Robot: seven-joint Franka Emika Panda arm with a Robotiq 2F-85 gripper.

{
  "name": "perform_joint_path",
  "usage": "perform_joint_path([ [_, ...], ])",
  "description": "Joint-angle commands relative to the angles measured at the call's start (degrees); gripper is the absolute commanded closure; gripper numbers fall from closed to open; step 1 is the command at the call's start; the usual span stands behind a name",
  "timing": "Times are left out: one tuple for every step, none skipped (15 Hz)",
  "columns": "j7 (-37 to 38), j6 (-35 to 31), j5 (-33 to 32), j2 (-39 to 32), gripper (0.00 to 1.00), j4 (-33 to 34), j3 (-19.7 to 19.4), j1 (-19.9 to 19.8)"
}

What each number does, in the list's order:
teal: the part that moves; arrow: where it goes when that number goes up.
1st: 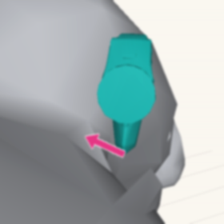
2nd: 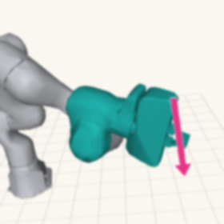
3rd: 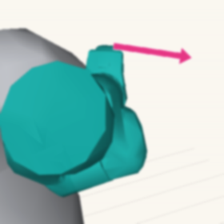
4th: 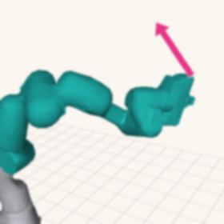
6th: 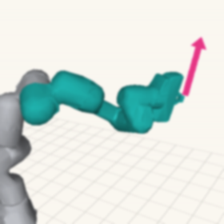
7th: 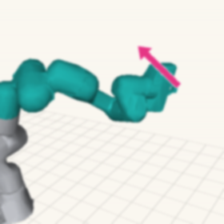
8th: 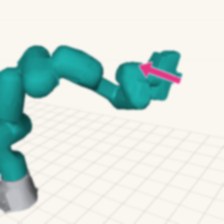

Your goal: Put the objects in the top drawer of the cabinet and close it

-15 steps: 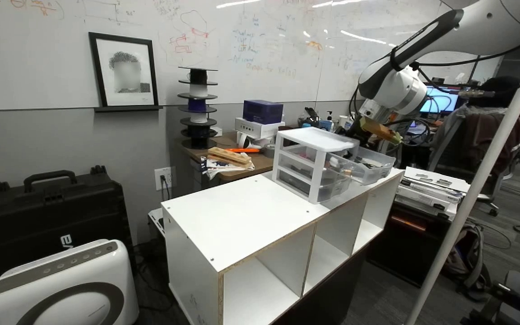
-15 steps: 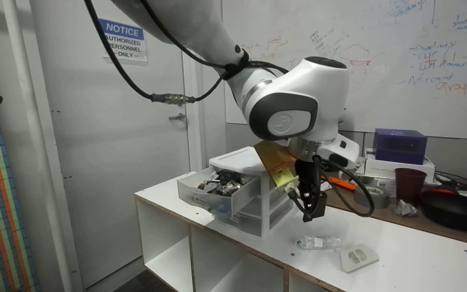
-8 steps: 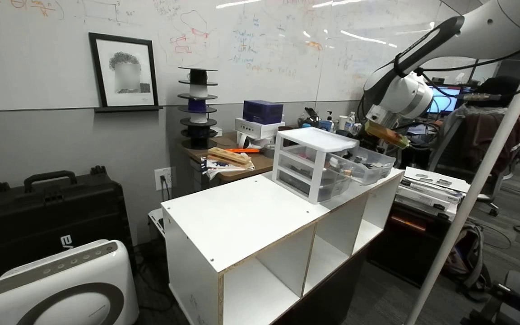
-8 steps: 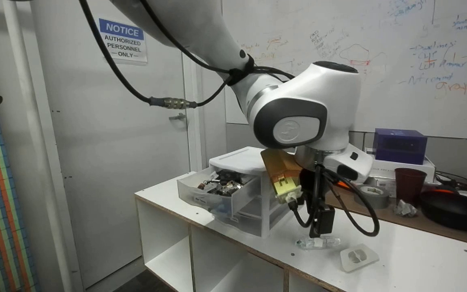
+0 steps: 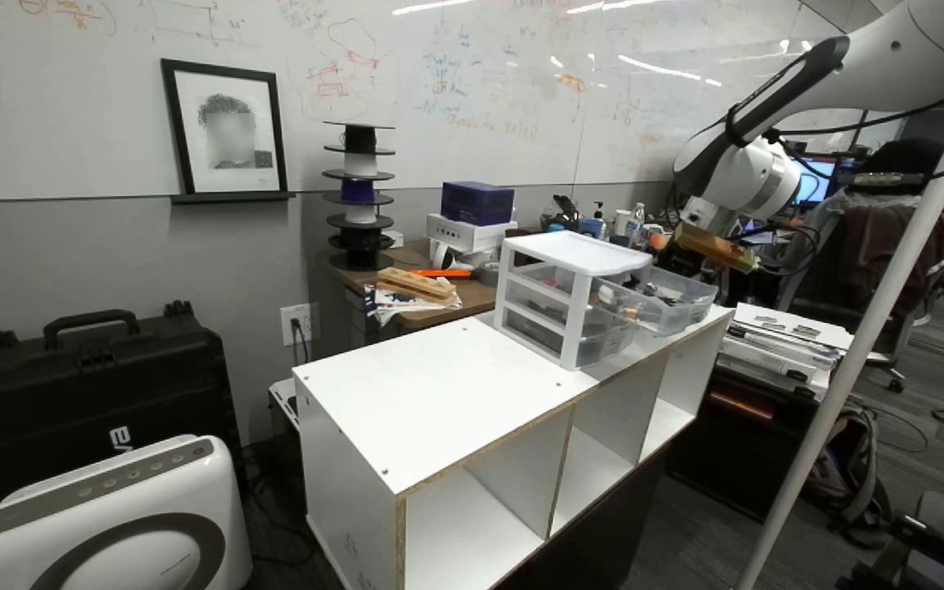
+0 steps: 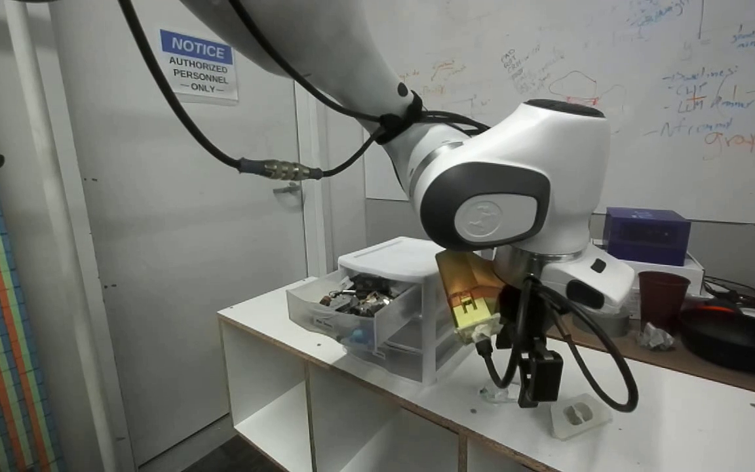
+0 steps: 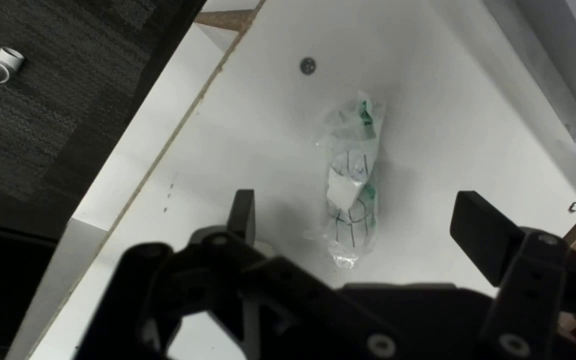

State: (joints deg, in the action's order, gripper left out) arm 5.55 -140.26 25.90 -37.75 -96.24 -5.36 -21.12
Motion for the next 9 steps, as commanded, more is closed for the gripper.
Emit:
perform_joint_path([
  [2.0,-1.6,1.0,-2.7,0.0,4.9,1.1,0.7],
  [2.4,-1.7,0.6,-2.8,0.0,5.4,1.1,1.0],
  [2.6,-1.4,0.4,-3.6,0.0,6.5,1.4,1.1],
  [2.7,-1.0,0.2,-4.3,0.0,7.3,1.5,1.2],
  [3.0,-0.7,-0.1,-4.3,0.0,7.1,1.3,1.5],
  [3.1,-0.4,-0.4,-4.5,0.0,7.3,1.2,1.7],
  [2.9,0.1,-0.5,-5.1,0.0,7.5,1.2,1.6],
  [2.9,0.2,-0.7,-4.9,0.0,7.0,1.0,1.6],
  [3.0,0.2,-1.0,-4.5,0.0,6.1,0.6,1.7],
])
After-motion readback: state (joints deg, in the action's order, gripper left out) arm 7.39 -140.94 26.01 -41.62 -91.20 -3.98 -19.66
